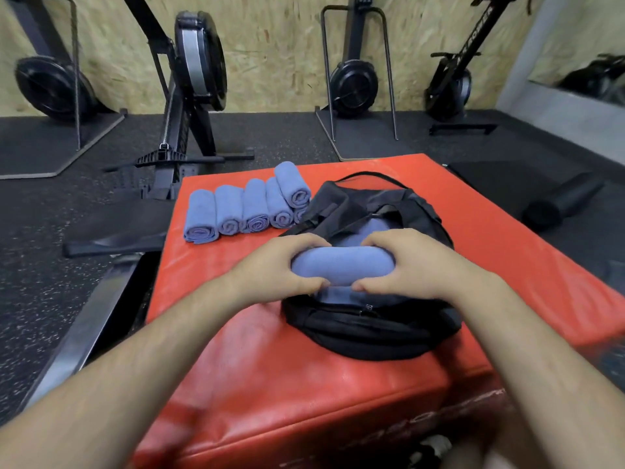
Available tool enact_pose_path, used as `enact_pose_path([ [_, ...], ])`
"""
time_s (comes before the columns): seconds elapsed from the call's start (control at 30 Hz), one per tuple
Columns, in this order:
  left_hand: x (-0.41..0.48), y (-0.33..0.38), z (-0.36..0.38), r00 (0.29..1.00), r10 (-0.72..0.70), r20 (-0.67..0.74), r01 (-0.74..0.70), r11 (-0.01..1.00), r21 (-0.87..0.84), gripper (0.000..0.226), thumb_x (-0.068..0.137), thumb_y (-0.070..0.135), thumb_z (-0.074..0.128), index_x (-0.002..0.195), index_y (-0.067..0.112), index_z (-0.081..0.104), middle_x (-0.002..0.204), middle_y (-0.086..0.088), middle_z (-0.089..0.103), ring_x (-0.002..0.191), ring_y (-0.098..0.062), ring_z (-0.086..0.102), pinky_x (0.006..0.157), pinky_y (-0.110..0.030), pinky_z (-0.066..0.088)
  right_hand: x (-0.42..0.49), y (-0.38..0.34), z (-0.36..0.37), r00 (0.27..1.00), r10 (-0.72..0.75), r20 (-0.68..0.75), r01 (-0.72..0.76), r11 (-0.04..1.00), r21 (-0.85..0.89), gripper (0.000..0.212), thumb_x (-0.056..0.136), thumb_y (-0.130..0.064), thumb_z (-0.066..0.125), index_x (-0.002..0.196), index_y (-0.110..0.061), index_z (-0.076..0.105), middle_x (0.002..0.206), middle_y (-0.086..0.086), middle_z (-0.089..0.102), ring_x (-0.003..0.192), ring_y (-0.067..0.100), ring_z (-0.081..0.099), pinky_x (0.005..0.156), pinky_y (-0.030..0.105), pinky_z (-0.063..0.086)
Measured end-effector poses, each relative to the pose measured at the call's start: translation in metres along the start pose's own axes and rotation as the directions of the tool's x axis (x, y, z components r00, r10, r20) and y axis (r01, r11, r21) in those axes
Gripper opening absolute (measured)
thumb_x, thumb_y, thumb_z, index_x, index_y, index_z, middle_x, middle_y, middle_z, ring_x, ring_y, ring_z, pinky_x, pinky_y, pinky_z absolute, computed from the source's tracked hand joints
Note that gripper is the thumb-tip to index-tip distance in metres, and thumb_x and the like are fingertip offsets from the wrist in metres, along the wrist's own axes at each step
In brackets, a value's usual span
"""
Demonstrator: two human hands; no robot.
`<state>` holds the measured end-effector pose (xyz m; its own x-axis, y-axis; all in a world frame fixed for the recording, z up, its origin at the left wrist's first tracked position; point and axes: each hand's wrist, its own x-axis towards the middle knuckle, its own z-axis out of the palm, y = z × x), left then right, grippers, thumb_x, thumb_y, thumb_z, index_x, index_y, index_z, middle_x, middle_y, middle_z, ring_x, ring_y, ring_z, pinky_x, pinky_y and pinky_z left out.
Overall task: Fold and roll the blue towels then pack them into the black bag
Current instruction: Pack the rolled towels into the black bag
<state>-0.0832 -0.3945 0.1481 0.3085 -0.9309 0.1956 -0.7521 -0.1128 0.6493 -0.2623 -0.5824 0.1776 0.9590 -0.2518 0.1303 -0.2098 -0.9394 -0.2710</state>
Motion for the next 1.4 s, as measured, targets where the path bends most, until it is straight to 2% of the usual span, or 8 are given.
enact_pose_path([
  [0.33,-0.013,0.009,0.051,0.997,0.069,0.047,-0.080,0.950,0.303,0.051,0.078,0.067,0.068,0.115,0.032,0.057,0.104,0.009,0.069,0.099,-0.019,0.062,0.085,-0.038,0.049,-0.053,0.032,0.021,0.982,0.040,0.183,-0.078,0.976,0.203,0.035,0.075,-0.052,0.076,0.099,-0.032,0.060,0.090,-0.013,0.064,0.083,0.005,0.058,0.072,0.028,0.046],
  [0.5,-0.013,0.009,0.060,0.992,0.089,0.088,-0.114,0.936,0.332,0.053,0.083,0.068,0.063,0.117,0.028,0.056,0.105,0.007,0.068,0.101,-0.017,0.057,0.088,-0.035,0.040,-0.063,0.031,0.035,0.983,0.045,0.176,-0.055,0.997,0.054,0.042,0.075,-0.067,0.062,0.105,-0.038,0.056,0.088,-0.015,0.064,0.083,0.011,0.060,0.071,0.032,0.046],
  [0.63,-0.014,0.009,0.065,0.980,0.127,0.150,-0.178,0.900,0.398,0.054,0.085,0.072,0.056,0.113,0.027,0.056,0.092,0.011,0.066,0.087,-0.021,0.060,0.078,-0.033,0.035,-0.058,0.011,0.051,0.993,-0.100,0.059,0.111,0.967,-0.229,0.065,0.079,-0.085,0.040,0.125,-0.040,0.050,0.096,-0.009,0.071,0.090,0.017,0.064,0.074,0.032,0.042],
  [0.83,-0.017,-0.004,0.036,0.978,0.044,0.203,-0.145,0.846,0.513,0.070,0.078,0.087,0.033,0.117,0.030,0.048,0.088,0.014,0.062,0.086,-0.011,0.056,0.103,-0.035,0.027,-0.041,0.004,0.049,0.975,-0.101,0.197,0.121,0.988,-0.095,0.051,0.087,-0.070,0.051,0.121,-0.031,0.051,0.106,-0.006,0.069,0.094,0.021,0.063,0.077,0.039,0.050],
  [0.97,-0.023,-0.009,0.025,0.976,-0.036,0.216,-0.084,0.849,0.521,0.062,0.081,0.077,0.029,0.109,0.026,0.052,0.090,0.016,0.054,0.086,-0.005,0.050,0.106,-0.033,0.021,-0.036,0.011,0.049,0.987,-0.022,0.158,0.039,0.994,-0.105,0.039,0.092,-0.061,0.050,0.097,-0.023,0.048,0.089,-0.001,0.063,0.076,0.024,0.053,0.069,0.039,0.045],
  [1.1,-0.023,-0.010,0.030,0.982,0.013,0.187,-0.108,0.858,0.503,0.018,0.089,0.048,0.042,0.091,0.031,0.048,0.090,0.011,0.056,0.100,-0.013,0.051,0.097,-0.030,0.021,-0.025,0.012,0.050,0.993,0.038,0.116,-0.028,0.996,-0.084,0.037,0.093,-0.056,0.052,0.090,-0.020,0.044,0.083,0.000,0.055,0.076,0.027,0.050,0.069,0.040,0.042],
  [1.23,-0.024,-0.014,0.027,0.985,0.074,0.157,-0.148,0.833,0.533,0.004,0.091,0.033,0.066,0.090,0.030,0.065,0.084,0.015,0.055,0.104,-0.013,0.052,0.094,-0.031,0.021,-0.020,0.007,0.051,0.993,0.068,0.098,-0.059,0.994,-0.095,0.037,0.092,-0.053,0.052,0.104,-0.018,0.050,0.093,0.003,0.061,0.086,0.030,0.057,0.074,0.041,0.046],
  [1.4,-0.030,-0.011,0.024,0.972,0.218,0.087,-0.233,0.849,0.474,0.010,0.087,0.037,0.060,0.090,0.034,0.069,0.087,0.020,0.059,0.101,-0.006,0.053,0.089,-0.033,0.022,-0.015,-0.002,0.053,0.996,0.074,0.052,-0.070,0.995,-0.073,0.040,0.091,-0.050,0.053,0.126,-0.029,0.049,0.109,0.002,0.066,0.101,0.030,0.060,0.084,0.042,0.049],
])
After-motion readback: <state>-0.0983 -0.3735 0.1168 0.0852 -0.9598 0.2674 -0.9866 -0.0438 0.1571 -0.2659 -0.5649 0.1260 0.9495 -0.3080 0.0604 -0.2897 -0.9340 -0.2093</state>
